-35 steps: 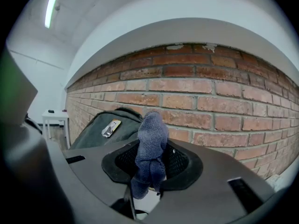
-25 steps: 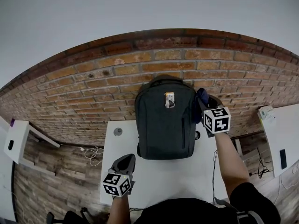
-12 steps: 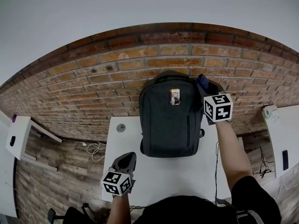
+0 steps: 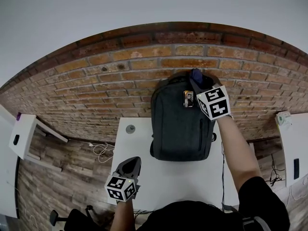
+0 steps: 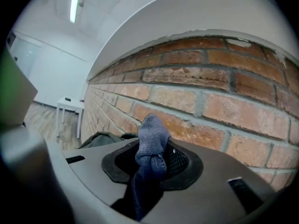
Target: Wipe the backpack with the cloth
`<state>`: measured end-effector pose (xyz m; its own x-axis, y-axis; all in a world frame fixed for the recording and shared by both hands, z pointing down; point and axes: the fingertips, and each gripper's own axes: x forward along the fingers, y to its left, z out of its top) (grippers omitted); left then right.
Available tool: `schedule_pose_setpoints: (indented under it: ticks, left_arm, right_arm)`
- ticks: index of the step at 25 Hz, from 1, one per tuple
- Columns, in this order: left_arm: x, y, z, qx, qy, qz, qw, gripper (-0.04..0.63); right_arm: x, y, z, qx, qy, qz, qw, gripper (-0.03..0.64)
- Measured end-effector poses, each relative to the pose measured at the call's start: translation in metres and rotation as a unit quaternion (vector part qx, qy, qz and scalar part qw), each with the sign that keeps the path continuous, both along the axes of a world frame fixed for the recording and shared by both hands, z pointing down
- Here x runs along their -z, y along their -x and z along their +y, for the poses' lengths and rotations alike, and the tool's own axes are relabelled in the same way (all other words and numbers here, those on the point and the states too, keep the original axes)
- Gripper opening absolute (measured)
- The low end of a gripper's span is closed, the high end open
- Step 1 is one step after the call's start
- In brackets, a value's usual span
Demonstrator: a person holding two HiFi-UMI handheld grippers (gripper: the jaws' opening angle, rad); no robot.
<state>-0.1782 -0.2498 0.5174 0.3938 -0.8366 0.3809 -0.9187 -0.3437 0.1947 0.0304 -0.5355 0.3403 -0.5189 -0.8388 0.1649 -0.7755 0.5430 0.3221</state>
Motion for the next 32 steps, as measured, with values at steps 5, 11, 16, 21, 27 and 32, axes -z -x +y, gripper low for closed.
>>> schedule_pose_setpoints:
  ticks: [5,11,16,21,27,32]
  left_arm:
    - [0.004,0.022,0.009,0.030,-0.003,-0.003,0.9996,-0.009]
    - [0.002,0.036,0.022,0.045,0.003,-0.005,0.9990,-0.009]
    - [0.000,0.047,0.027,0.062,0.003,-0.001,0.9981,-0.009]
    - [-0.003,0.051,0.027,0.068,0.005,0.002,0.9977,-0.009]
    - [-0.004,0.047,0.026,0.063,0.004,0.005,0.9980,-0.009]
    - [-0.002,0.045,0.025,0.061,0.001,0.004,0.9982,-0.009]
  right_arm:
    - [-0.005,0.050,0.004,0.026,-0.015,0.050,0.998,0.114]
    - [-0.009,0.101,0.009,0.057,-0.013,0.060,0.997,0.114]
    - [-0.018,0.137,0.022,0.084,-0.019,0.082,0.993,0.114]
    - [-0.031,0.161,0.036,0.110,-0.021,0.103,0.988,0.114]
    - [-0.034,0.164,0.037,0.095,-0.058,0.143,0.983,0.115]
    - [-0.021,0.141,0.022,0.048,-0.071,0.143,0.986,0.115]
